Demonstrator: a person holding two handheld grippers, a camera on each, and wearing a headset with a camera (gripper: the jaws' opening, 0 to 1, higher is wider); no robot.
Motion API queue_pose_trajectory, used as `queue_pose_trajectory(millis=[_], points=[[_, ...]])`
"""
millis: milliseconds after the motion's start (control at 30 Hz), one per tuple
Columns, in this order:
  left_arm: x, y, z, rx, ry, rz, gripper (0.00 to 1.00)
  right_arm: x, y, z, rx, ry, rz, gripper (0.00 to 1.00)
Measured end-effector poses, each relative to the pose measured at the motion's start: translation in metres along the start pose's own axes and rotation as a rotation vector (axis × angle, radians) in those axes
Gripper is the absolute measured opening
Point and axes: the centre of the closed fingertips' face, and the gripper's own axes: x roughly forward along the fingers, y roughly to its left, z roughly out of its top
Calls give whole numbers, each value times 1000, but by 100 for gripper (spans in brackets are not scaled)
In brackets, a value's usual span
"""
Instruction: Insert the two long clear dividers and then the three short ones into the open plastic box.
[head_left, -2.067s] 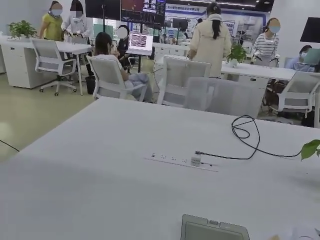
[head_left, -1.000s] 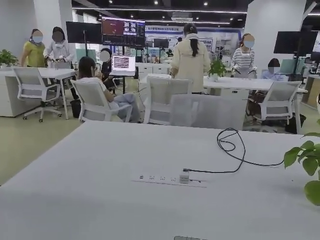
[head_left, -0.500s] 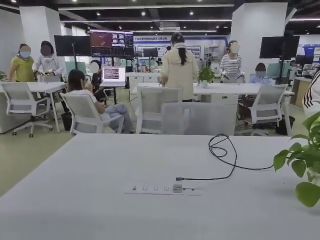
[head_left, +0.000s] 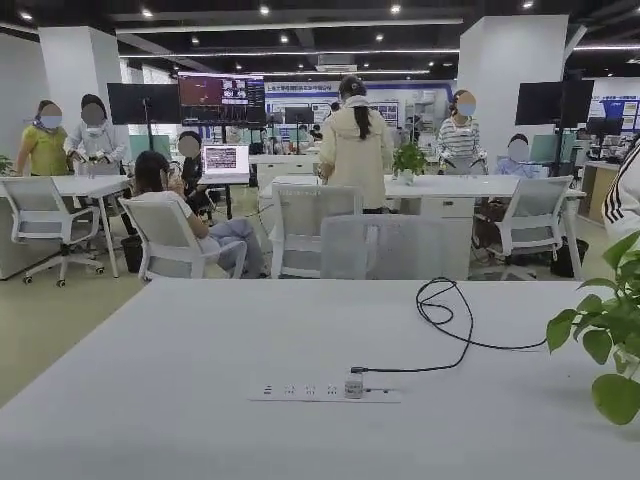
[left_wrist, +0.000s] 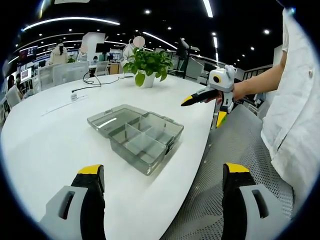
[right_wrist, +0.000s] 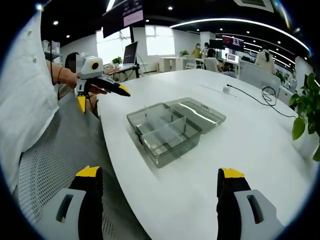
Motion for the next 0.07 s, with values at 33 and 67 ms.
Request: queue_pose_trajectory(millis=[33,67], points=[[0,0,0,1,0,1,100,0,0,1,-1,0,0,96],[0,0,0,0,1,1,100,0,0,1,-3,-1,1,96]])
